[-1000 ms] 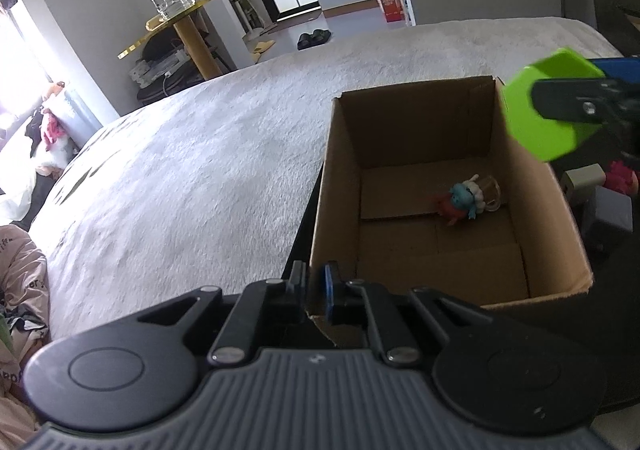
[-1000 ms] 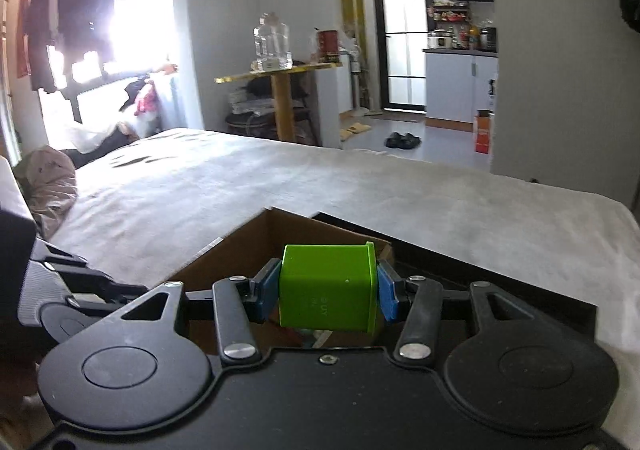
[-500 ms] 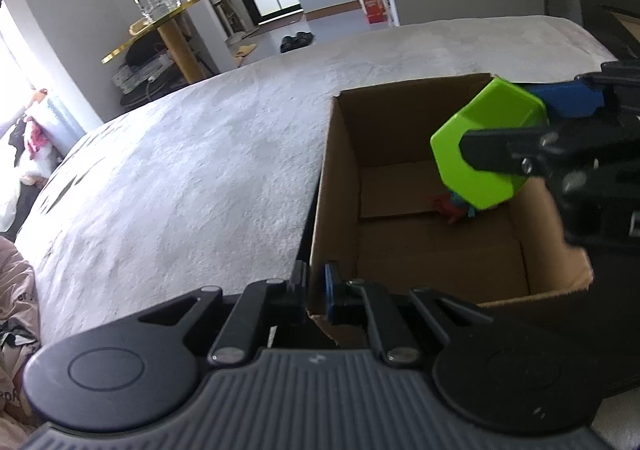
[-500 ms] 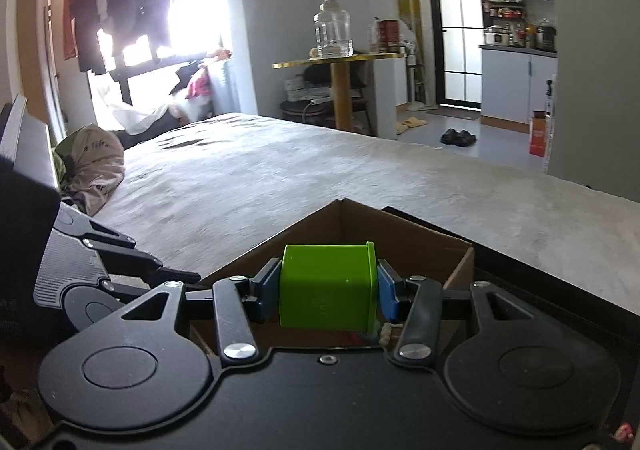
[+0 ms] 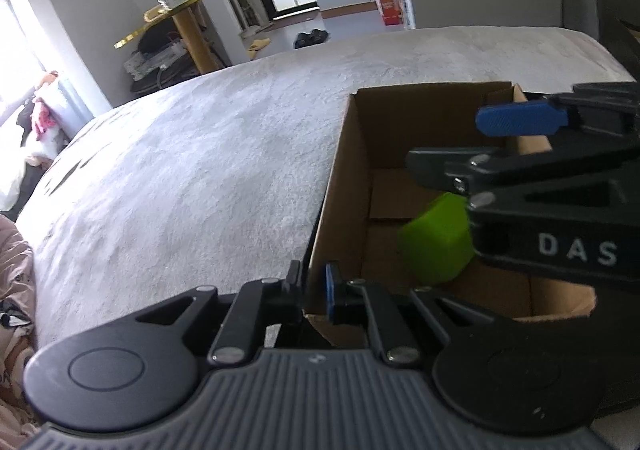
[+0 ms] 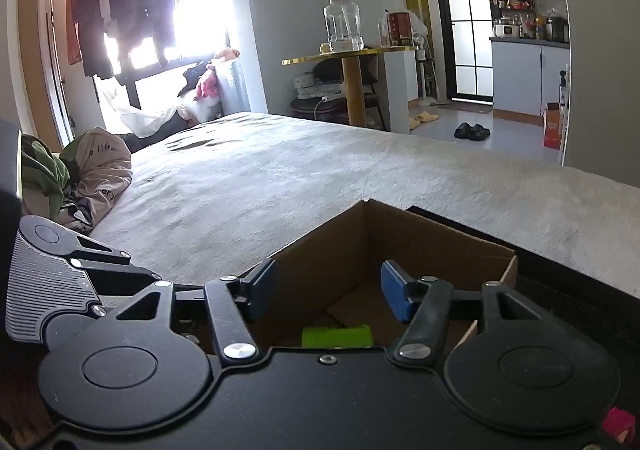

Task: Organize rigid objects
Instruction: 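Carry the green cube into the box and release it, then move the right gripper to the grey-blue block and close on it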

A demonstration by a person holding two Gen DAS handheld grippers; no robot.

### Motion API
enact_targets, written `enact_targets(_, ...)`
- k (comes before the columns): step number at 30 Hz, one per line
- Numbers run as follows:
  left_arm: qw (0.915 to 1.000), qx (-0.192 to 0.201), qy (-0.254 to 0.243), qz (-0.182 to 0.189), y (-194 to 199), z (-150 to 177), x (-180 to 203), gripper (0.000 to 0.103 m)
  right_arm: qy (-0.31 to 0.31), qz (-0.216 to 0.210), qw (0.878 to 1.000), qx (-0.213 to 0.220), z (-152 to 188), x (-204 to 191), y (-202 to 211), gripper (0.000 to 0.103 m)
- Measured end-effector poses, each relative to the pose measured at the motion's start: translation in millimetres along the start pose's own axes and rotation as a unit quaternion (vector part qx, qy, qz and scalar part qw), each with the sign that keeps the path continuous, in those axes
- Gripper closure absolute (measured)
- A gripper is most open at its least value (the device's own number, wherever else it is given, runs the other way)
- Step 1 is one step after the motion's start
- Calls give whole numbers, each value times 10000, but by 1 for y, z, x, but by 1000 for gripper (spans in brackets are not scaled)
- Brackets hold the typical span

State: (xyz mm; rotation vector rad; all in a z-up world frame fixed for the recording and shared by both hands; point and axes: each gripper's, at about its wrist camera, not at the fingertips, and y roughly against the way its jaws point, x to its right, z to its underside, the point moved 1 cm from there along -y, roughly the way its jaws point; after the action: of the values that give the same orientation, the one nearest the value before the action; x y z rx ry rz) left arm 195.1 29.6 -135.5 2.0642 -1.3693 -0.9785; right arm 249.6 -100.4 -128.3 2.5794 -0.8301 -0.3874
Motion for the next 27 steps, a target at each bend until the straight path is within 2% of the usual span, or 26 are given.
enact_targets(8,9999,-2,163,-22,-2,-1,-4,93,-75,53,9999,-62,-4,5,20,45)
enact_targets(18,9995,-75,298,32,-1,-7,-7,92,-153,551,9976,-397,-2,21,48,45)
enact_targets(27,9996,-99,246,8,-2,-11,-6,92,-104,899,9926,-813,15,28,59,45)
